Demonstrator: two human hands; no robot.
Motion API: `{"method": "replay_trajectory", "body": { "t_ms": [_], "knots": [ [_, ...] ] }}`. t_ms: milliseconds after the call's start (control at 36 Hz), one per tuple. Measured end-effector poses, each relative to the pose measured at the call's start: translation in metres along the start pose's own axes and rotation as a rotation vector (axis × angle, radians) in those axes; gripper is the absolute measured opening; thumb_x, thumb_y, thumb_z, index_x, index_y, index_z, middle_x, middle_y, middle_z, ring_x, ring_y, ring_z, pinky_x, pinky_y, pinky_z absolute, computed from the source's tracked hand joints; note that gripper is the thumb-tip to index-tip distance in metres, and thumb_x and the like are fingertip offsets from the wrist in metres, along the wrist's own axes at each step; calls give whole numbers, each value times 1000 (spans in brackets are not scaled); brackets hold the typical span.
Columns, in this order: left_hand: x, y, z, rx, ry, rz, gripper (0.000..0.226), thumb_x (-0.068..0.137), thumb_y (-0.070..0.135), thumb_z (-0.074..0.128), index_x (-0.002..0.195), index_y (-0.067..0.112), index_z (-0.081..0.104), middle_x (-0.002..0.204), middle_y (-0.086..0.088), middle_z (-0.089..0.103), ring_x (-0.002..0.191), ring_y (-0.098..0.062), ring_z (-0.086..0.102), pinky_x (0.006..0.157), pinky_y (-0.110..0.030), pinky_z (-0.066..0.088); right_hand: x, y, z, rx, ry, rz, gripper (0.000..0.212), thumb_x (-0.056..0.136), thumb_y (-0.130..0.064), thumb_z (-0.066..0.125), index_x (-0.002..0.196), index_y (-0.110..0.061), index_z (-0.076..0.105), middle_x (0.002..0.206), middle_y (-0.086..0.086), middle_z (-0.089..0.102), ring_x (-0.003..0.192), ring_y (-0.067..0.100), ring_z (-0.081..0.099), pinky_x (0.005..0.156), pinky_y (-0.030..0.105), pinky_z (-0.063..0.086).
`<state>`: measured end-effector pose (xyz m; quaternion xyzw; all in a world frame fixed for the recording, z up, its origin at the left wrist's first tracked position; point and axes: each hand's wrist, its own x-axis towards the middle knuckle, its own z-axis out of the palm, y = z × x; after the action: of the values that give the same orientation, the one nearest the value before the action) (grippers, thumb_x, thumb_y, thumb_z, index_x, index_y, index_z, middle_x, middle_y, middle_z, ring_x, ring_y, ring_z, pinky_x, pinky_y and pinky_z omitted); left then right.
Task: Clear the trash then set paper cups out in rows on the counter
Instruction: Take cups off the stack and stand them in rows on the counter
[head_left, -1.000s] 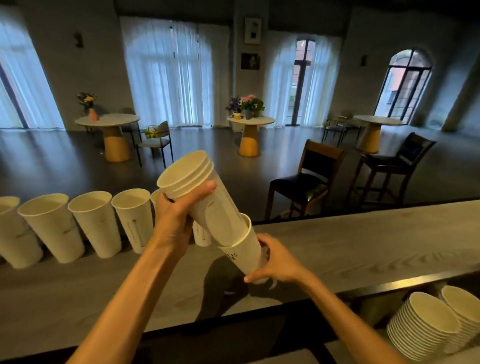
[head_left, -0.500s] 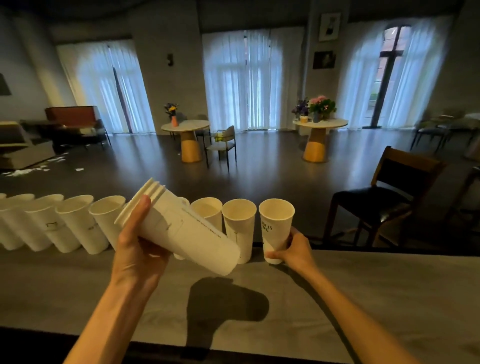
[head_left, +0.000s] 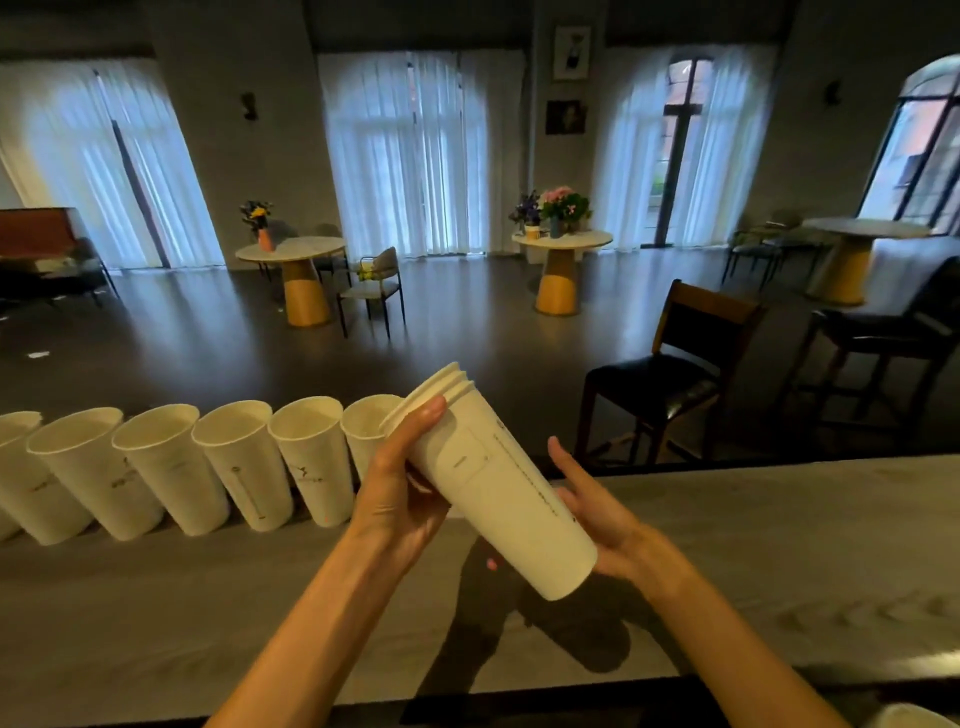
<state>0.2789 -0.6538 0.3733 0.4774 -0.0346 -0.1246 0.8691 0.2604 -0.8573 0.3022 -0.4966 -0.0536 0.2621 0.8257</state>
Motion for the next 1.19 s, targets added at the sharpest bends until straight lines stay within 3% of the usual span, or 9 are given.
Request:
{"method": "replay_trajectory", "body": {
  "t_ms": [56,194,278,389,611,778,972,1083,1194],
  "knots": [
    [3,-9,16,53,-62,-9,72,54,39,85,120,17,66,113,-14,76,106,-30,72,93,-61,56,-19,-2,0,13,-91,-37,86,94,-74,16,144,-11,48,121,25,60,99,33,61,88,39,53],
    [4,-12,39,152,-76,34,51,64,31,82,107,20,57,93,-6,72,92,-22,71,89,-48,58,-37,-1,-17,-110,-19,-138,78,86,-57,64,145,-10,44,118,22,60,102,28,60,85,36,55],
    [5,-11,44,194,-66,89,54,60,33,86,106,23,59,97,-4,70,101,-25,67,91,-48,56,-44,-6,-16,-458,175,-167,83,69,-57,80,136,-18,51,121,4,68,111,22,65,92,35,55],
    [13,2,40,263,-61,251,68,51,47,84,114,30,65,99,8,74,105,-20,65,85,-42,56,-39,-4,-34,-707,376,-173,84,61,-28,91,134,-32,50,127,-10,65,120,8,60,102,41,52],
    [16,46,28,141,13,369,83,47,47,87,124,29,60,114,0,63,110,-20,61,88,-42,60,24,18,-59,-848,724,-175,88,58,-24,95,131,-33,46,124,-11,58,119,15,53,101,44,47],
    [14,52,9,81,63,355,81,52,47,80,128,25,61,111,0,67,102,-16,66,73,-33,61,59,14,-76,-747,734,-237,90,54,-21,96,130,-28,48,130,-6,58,127,22,51,106,54,45],
    [10,33,9,174,32,249,104,37,66,92,128,25,63,134,-14,64,120,-30,63,91,-48,60,78,17,-90,-784,749,-242,89,61,-33,92,137,-29,46,131,-3,59,123,22,55,104,55,47],
    [7,21,20,151,-5,155,79,51,51,82,121,19,67,110,-7,72,100,-23,69,70,-35,61,65,16,-86,-843,707,-159,79,78,-30,82,142,-24,36,125,-5,54,119,19,54,101,45,49],
    [0,4,29,229,-73,144,82,54,54,79,128,22,62,119,-9,68,105,-24,68,79,-40,61,35,19,-84,-829,819,-200,60,78,-18,82,127,-13,48,112,0,57,101,18,58,71,18,47]
  ]
}}
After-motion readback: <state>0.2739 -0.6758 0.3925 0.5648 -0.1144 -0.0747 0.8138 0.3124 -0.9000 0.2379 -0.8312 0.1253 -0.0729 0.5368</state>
